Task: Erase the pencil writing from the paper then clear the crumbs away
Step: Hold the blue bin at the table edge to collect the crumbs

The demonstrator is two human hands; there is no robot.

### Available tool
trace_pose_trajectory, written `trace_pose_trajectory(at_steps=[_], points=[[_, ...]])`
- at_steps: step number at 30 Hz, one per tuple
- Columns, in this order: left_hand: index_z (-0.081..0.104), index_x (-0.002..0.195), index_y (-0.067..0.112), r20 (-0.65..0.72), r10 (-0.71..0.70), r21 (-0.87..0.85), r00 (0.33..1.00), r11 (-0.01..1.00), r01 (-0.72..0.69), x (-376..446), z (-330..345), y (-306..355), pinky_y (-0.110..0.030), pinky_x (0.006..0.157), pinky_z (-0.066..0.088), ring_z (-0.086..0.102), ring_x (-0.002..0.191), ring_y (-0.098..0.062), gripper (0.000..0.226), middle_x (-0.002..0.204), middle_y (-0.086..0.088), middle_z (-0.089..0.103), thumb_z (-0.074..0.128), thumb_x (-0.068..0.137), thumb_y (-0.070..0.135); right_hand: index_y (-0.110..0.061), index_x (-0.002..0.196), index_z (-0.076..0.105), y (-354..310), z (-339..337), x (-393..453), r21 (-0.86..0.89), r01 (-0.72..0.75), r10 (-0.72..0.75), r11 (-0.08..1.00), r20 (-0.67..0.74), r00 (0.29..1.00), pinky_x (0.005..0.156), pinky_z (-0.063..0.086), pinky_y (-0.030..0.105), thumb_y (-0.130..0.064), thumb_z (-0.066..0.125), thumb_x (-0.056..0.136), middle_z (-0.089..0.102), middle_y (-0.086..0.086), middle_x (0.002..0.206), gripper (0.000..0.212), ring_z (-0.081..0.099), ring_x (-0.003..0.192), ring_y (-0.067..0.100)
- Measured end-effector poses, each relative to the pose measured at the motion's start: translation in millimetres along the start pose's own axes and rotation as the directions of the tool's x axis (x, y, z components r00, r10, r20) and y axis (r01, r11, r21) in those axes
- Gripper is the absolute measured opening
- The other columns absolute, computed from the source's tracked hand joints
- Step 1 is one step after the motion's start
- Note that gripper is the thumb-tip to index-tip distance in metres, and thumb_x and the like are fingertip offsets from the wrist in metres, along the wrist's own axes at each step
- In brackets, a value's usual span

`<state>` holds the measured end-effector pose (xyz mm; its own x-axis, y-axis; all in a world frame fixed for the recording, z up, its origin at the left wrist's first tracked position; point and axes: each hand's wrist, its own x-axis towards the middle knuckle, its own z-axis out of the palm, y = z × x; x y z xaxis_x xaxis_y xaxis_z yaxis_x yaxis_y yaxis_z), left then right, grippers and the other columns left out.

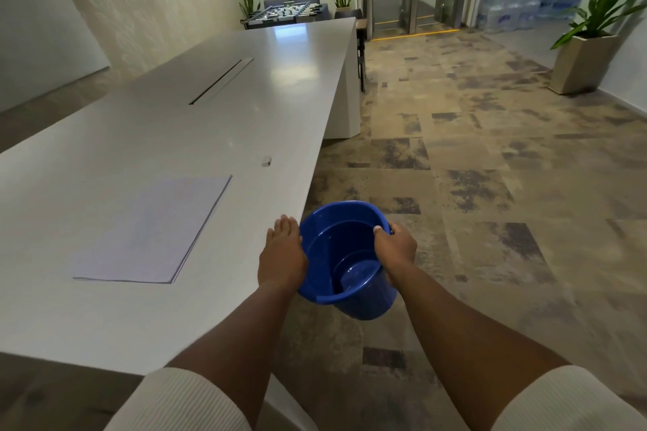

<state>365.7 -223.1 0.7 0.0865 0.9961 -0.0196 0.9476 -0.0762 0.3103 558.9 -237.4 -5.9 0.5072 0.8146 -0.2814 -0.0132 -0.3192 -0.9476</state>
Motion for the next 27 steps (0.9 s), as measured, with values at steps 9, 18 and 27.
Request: trace_pose_trajectory(at_steps=[9,18,27], points=[[0.065,0.135,0.028,0.206,0.323,0.190,0.924,0.913,-0.362,-11,5,4,-0.040,0.107,0.049,0.058,0.131,-0.026,0.032,0.146,0.001,0.059,0.049,0.108,0.025,-0.021,0.101,0.065,2,10,-8,-0.022,0.006,-0.006,1.000,0.017,1.000,0.053,0.041,0.023,-0.019,0.051,0.097,0.060,-0.002,0.083,0.014,0.056,0.071,0.011],[0.059,0.072,0.034,-0.092,0.103,-0.081,0.990,0.991,-0.110,-18,11,25,-0.022,0.061,0.044,0.058,0.063,-0.004,0.035,0.066,0.018,0.058,0.060,0.097,0.058,-0.030,0.093,0.063,9,1,-10,-0.018,0.009,-0.009,1.000,-0.012,1.000,0.052,0.041,0.022,-0.021,0.051,0.097,0.063,-0.004,0.083,0.015,0.059,0.072,0.010],[0.052,0.143,0.030,0.213,0.033,-0.065,0.976,0.998,-0.019,-19,36,56,-0.053,0.117,0.030,0.038,0.138,-0.027,0.041,0.140,-0.002,0.051,0.052,0.102,0.030,-0.023,0.085,0.064,31,-30,-7,-0.041,-0.046,0.043,0.998,-0.059,0.997,0.051,0.040,0.025,-0.020,0.052,0.095,0.061,0.001,0.080,0.016,0.056,0.066,0.013]])
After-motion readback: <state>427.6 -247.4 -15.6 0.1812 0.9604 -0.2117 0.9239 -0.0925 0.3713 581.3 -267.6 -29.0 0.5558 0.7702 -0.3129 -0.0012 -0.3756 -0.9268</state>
